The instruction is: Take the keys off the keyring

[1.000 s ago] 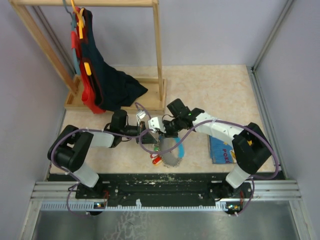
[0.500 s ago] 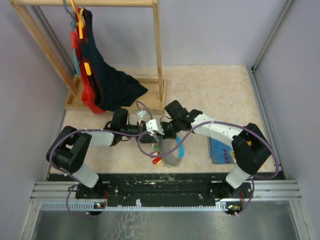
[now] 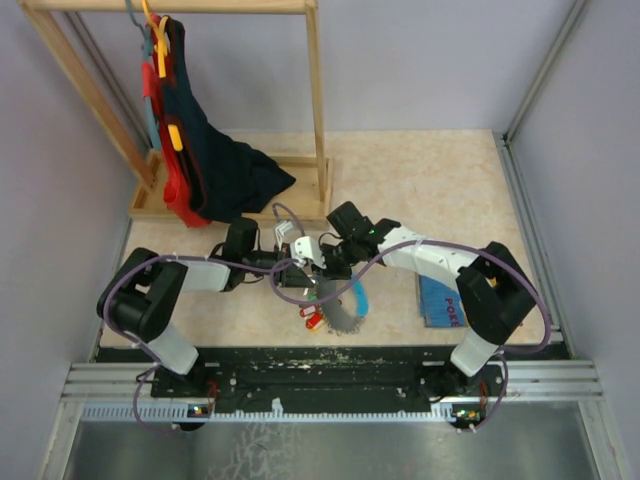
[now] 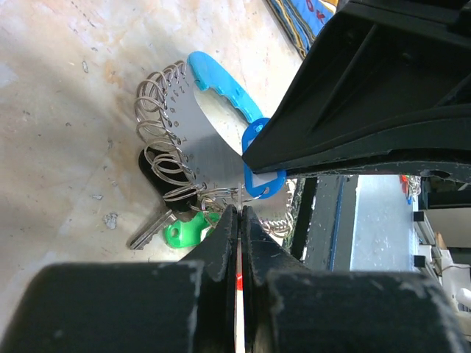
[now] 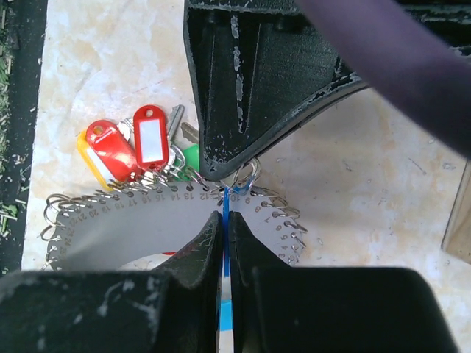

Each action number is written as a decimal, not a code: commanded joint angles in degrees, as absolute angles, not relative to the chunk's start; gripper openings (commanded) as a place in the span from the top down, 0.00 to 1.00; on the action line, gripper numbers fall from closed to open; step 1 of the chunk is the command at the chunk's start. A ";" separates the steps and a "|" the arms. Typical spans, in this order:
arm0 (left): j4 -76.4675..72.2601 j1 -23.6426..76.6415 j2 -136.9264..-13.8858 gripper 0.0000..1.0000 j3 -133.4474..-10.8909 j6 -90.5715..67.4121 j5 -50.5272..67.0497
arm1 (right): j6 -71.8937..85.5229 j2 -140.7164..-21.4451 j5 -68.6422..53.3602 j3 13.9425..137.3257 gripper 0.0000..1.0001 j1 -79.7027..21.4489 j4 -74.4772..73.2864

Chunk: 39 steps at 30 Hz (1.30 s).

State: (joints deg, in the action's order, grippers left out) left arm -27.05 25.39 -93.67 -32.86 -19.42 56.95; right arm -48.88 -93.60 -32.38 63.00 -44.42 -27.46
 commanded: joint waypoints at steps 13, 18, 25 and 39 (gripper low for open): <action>-27.75 25.43 -96.02 1.00 -33.66 -17.63 56.90 | -49.69 -93.35 -24.80 64.40 0.95 -45.74 -24.72; -31.38 25.41 -97.21 1.00 -33.08 -20.61 57.74 | -49.89 -92.76 -24.95 64.68 0.93 -47.17 -25.40; -34.85 25.07 -98.33 1.00 -32.36 -23.09 57.57 | -48.33 -92.81 -25.50 65.57 0.93 -47.75 -25.89; -38.95 24.81 -99.75 1.00 -30.27 -23.16 55.69 | -43.20 -96.99 -27.31 69.81 0.93 -48.91 -30.24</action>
